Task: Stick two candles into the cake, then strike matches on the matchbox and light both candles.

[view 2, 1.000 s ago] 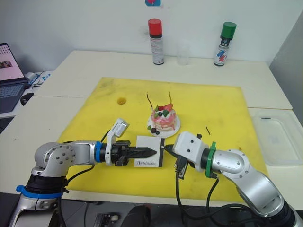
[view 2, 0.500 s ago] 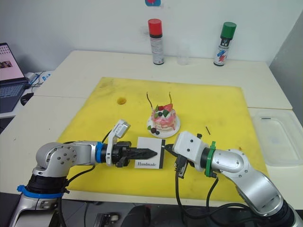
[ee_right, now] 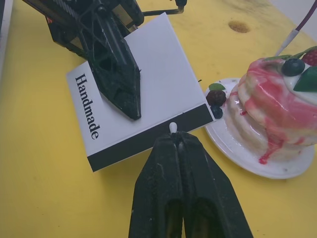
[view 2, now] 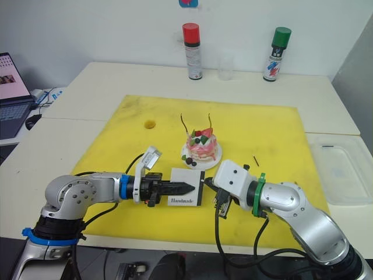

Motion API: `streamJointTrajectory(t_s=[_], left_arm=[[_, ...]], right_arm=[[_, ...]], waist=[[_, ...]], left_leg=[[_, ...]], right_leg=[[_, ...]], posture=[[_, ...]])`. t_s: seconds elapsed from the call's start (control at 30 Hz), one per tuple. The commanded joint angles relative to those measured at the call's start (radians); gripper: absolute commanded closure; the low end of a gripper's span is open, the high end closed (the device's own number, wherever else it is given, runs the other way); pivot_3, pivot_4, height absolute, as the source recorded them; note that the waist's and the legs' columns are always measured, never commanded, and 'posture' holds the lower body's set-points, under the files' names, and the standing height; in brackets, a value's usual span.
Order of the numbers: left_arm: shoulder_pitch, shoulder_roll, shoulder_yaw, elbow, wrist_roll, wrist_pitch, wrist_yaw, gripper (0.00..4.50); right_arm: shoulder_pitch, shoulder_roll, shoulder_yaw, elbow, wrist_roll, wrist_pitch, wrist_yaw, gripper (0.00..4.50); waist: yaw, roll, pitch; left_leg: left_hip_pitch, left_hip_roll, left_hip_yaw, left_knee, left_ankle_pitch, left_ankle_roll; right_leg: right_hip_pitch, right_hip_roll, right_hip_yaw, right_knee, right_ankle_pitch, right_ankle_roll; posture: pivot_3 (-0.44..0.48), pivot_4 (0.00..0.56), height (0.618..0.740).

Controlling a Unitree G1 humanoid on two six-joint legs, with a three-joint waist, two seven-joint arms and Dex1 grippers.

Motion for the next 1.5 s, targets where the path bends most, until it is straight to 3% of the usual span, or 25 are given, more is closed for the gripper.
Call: streamJointTrajectory(t_s=[0.03,0.47,0.7,0.93,1.03,1.27,1.5], left_arm=[[-0.011,-0.005,0.004,-0.035,-0.011,-0.010,0.000,4.50],[0.011,0.023,-0.028,-0.088,0.005,-0.052,-0.054,4.50],[0.031,0.045,-0.045,-0.113,-0.001,-0.043,-0.072,4.50],[0.046,0.045,0.000,-0.099,-0.033,-0.014,-0.042,4.50],[0.052,0.051,0.012,-0.085,-0.024,-0.014,-0.040,4.50],[0.066,0.044,0.021,-0.063,-0.004,-0.032,-0.024,4.50],[0.082,0.042,0.030,-0.077,-0.009,-0.038,-0.012,4.50]], right_arm=[[-0.018,0.004,-0.012,-0.043,0.000,0.007,-0.014,4.48],[-0.038,0.039,-0.017,-0.026,-0.005,0.078,-0.074,4.48],[-0.115,0.148,-0.118,-0.019,0.000,0.082,-0.161,4.48],[-0.178,0.121,-0.215,-0.083,0.069,0.071,-0.110,4.48],[-0.276,0.119,-0.167,-0.043,0.058,0.045,-0.096,4.48],[-0.514,0.196,0.042,0.262,-0.116,-0.084,-0.123,4.48],[-0.586,0.256,0.110,0.455,-0.250,-0.218,-0.123,4.48]], waist=[[0.000,0.000,0.000],[-0.001,0.000,0.000],[0.000,0.000,0.000],[0.001,0.000,0.000],[-0.004,0.000,0.000],[-0.020,0.000,0.000],[-0.014,0.000,0.000]], left_leg=[[0.000,0.000,0.000,0.000,0.000,0.000],[0.000,0.000,0.000,0.000,0.000,0.000],[0.000,0.000,0.000,0.000,0.000,0.000],[0.000,0.000,0.001,0.000,0.000,0.000],[0.000,0.001,0.001,-0.001,0.000,0.000],[0.000,0.001,0.001,0.000,0.000,0.000],[-0.002,0.000,0.001,-0.001,0.000,0.000]], right_leg=[[0.000,0.000,0.000,0.000,0.000,0.000],[0.000,0.000,0.000,0.000,0.000,0.000],[0.000,0.000,0.000,0.000,0.000,0.000],[-0.001,0.000,0.000,0.000,0.000,0.000],[-0.001,0.001,0.000,0.000,0.000,0.000],[-0.001,0.000,0.000,0.001,0.000,-0.001],[-0.003,-0.001,0.000,0.001,0.002,-0.005]], posture=[[0.000,0.150,0.724],[0.000,0.150,0.724],[0.000,0.150,0.724],[0.000,0.150,0.724],[0.000,0.150,0.724],[0.000,0.150,0.724],[0.000,0.150,0.724]])
